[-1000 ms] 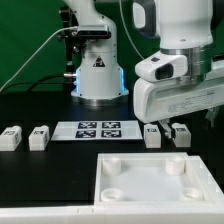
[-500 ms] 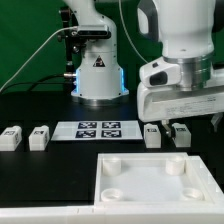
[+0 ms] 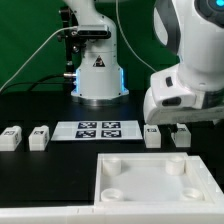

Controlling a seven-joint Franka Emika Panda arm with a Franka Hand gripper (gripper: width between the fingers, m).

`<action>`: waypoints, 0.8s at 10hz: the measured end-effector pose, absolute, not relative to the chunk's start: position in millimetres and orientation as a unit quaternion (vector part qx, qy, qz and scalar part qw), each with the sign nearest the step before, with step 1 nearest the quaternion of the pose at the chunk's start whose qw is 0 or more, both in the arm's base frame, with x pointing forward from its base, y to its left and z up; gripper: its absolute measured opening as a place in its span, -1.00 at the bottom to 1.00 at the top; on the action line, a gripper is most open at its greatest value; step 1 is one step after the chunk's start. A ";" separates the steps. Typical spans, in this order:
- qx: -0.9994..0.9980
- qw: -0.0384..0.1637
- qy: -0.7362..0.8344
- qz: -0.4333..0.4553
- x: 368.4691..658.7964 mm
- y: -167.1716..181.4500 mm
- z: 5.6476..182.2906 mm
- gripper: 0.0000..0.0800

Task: Assemble one leg

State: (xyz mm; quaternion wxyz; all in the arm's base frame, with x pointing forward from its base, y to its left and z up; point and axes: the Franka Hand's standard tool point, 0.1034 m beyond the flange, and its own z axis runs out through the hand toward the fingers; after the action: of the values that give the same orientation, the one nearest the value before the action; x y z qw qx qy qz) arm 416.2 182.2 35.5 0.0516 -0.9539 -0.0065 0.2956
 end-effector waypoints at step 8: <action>-0.906 0.040 -0.007 0.422 406.5 182.9 32.6 0.62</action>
Offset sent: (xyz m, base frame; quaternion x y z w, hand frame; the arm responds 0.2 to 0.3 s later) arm 0.0000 0.0000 0.0000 0.0000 0.0000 0.0000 1.0000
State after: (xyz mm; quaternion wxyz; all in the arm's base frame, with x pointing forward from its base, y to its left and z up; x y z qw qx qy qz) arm 406.5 182.9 32.6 0.0396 -0.9056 -0.0075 0.4223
